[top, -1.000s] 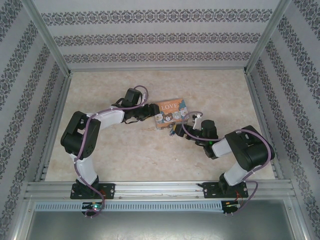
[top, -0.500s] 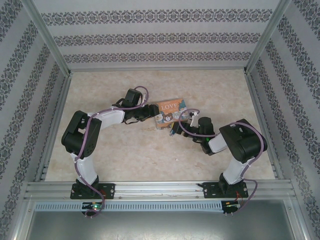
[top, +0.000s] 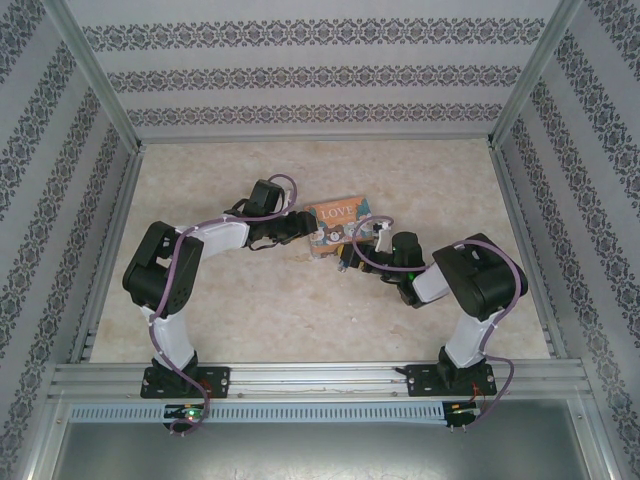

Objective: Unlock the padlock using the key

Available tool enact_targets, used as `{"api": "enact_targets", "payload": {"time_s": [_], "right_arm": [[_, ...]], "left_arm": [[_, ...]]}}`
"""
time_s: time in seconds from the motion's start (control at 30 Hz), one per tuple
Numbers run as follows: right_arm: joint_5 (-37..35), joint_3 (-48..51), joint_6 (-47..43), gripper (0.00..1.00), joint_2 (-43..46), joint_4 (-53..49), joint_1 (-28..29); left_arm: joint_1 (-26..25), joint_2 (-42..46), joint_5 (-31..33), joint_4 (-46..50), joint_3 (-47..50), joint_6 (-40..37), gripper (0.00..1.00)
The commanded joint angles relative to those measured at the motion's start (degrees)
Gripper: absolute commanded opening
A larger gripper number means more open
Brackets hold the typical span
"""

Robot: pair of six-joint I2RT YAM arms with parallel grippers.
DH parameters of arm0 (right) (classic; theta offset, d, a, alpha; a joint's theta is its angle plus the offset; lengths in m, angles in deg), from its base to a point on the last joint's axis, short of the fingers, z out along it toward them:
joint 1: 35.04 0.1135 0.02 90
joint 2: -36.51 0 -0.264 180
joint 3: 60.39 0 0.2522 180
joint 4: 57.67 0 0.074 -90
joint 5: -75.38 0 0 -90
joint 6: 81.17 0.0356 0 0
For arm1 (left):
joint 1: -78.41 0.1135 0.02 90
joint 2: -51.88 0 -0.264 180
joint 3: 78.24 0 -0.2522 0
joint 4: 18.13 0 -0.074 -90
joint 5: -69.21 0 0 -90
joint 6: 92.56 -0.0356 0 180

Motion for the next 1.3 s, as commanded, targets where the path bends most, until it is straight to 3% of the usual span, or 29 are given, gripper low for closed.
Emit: {"api": "enact_targets", "payload": {"time_s": [0.0,0.63,1.27], "right_arm": [[1.9,-1.4,0.5,0.62,-1.2,2.1,1.0],[2.8,-1.2,1.6,0.5,-2.2,2.9,0.9],[2.8,-0.2,2.2,0.21,-2.4,2.8,0.2]], "left_arm": [[0.1,-1.2,1.1,0.9,1.8,0.1,0.52],[0.0,-1.0,1.5,0.6,2.5,0.6,0.5],[0.0,-0.7,2.2,0.9,2.3,0.7,0.5]]}}
